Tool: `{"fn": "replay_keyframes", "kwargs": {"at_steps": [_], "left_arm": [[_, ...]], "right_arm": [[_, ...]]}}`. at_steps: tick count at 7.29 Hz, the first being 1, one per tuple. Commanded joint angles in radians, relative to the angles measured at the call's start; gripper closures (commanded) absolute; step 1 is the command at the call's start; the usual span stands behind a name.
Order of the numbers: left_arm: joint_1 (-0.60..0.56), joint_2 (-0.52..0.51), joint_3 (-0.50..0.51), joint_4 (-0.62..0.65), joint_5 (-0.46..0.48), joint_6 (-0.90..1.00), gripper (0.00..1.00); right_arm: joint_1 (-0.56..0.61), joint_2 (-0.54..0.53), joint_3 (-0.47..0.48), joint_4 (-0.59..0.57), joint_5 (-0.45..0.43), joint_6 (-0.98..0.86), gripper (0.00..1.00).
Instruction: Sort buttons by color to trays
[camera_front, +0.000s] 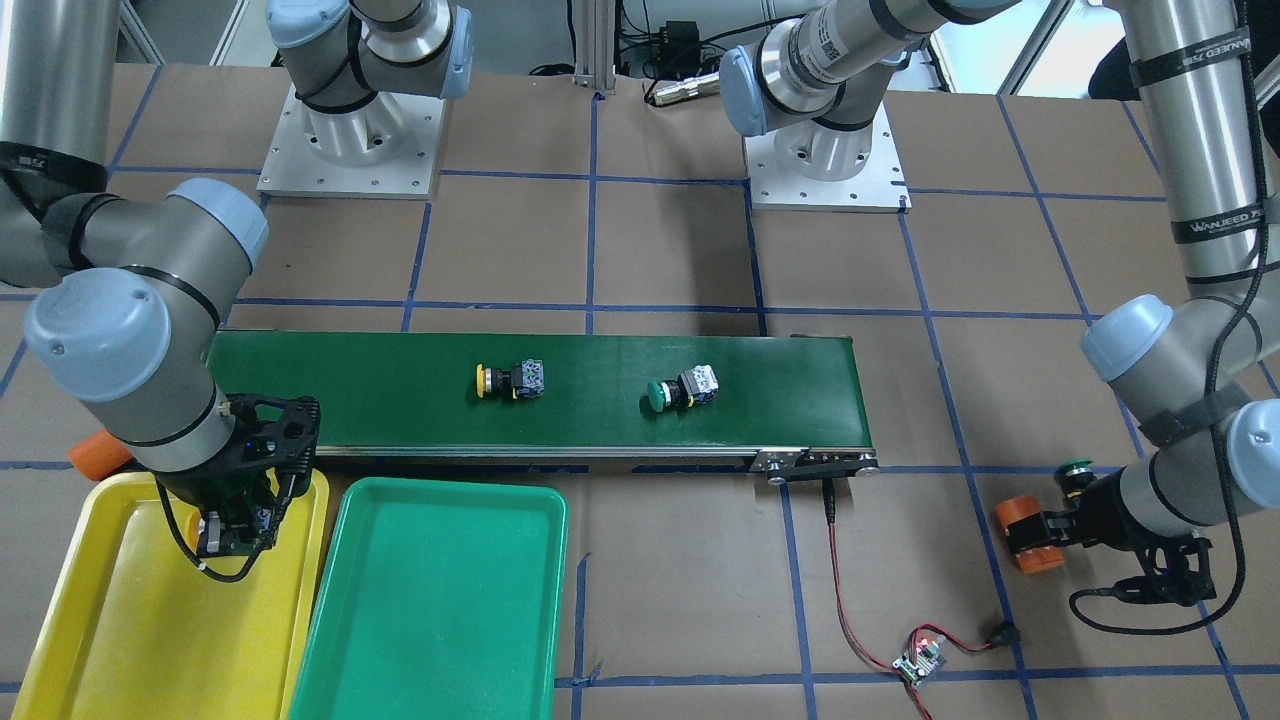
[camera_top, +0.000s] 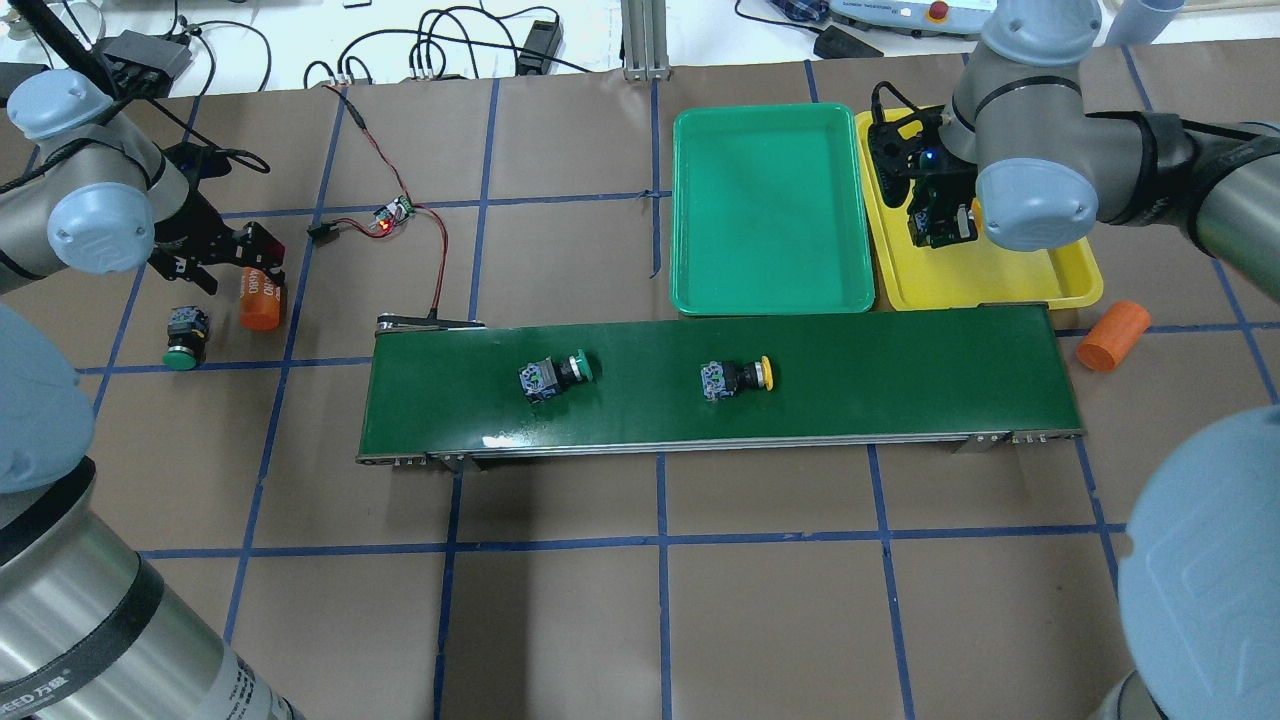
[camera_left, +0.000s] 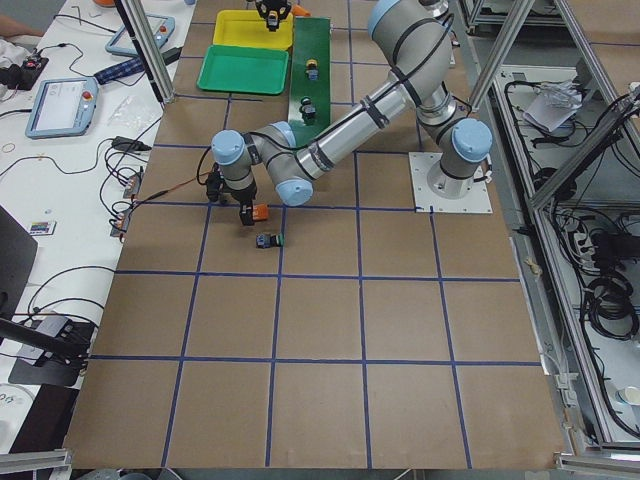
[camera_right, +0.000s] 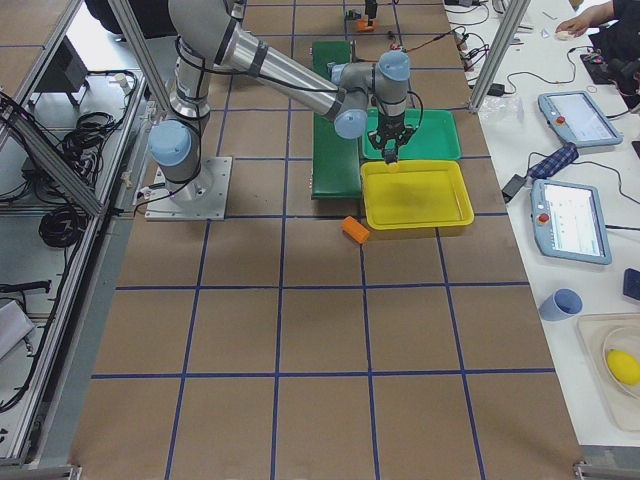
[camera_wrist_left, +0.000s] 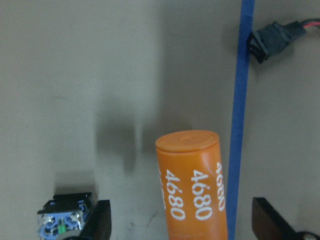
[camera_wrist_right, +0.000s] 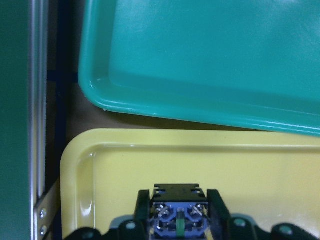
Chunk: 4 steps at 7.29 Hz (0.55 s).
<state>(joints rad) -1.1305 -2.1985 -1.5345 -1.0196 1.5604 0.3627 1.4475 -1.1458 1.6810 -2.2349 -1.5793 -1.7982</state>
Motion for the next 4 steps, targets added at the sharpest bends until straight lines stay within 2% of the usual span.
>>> {"fn": "replay_keyframes", "kwargs": {"at_steps": [1, 2, 3, 4], "left_arm": [[-0.009, -0.012, 0.004, -0.003, 0.003, -0.007, 0.94], [-0.017, 0.005, 0.004, -0.029, 0.004, -0.007, 1.0], [-0.02, 0.019, 0.005, -0.086, 0.004, -0.008, 1.0], [-0.02, 0.045, 0.005, -0.12, 0.006, -0.005, 1.0]], "right_arm": [[-0.015, 0.035, -0.009, 0.006, -0.002, -0.004, 0.01], [-0.015, 0.031, -0.009, 0.012, -0.002, -0.003, 0.0], [-0.009, 0.015, -0.007, 0.029, -0.001, 0.0, 0.0], [-0.007, -0.026, -0.006, 0.102, 0.001, 0.0, 0.0]]}}
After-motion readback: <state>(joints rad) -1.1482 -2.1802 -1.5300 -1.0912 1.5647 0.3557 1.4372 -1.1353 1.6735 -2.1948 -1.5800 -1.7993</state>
